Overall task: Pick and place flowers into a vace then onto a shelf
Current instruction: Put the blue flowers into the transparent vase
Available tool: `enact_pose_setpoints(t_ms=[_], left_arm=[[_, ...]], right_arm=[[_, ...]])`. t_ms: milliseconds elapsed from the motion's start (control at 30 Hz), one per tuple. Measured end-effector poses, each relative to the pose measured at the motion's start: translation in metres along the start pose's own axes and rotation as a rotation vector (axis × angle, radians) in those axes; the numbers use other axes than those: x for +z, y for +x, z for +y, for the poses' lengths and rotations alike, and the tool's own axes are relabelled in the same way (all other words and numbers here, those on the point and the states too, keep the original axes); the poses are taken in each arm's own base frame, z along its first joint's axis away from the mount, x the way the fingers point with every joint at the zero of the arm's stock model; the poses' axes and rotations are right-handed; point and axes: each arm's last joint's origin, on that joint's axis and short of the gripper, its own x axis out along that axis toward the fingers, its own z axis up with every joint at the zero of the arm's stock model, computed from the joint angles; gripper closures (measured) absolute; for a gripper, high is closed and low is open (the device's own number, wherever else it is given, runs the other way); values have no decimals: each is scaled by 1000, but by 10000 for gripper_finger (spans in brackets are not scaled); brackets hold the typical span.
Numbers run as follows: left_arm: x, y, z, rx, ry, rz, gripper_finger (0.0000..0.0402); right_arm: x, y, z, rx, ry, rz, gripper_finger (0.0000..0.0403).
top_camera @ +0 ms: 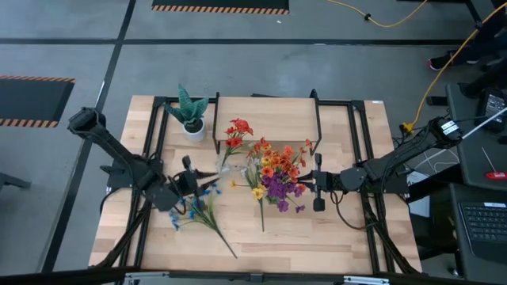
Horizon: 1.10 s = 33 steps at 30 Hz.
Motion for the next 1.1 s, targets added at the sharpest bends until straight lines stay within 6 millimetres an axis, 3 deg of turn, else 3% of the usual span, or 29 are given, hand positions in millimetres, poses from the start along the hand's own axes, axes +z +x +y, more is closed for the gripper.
enact_pose_setpoints(t_ms=[167,400,633,900,1100], left_arm=[[17,-2,-15,-74,-137,191,394],[21,16,-39,-109,-328,475,400],[22,31,-66,-37,-570,757,400],[25,26,-100,79,-864,958,399],[25,17,-134,108,-935,1071,399]], right_arm=[[0,0,0,0,-24,2,393],[0,0,0,-3,-102,3,393],[2,0,-1,-23,-118,-16,393],[-1,0,0,-15,-127,11,393],[-4,-2,7,110,-150,32,393]])
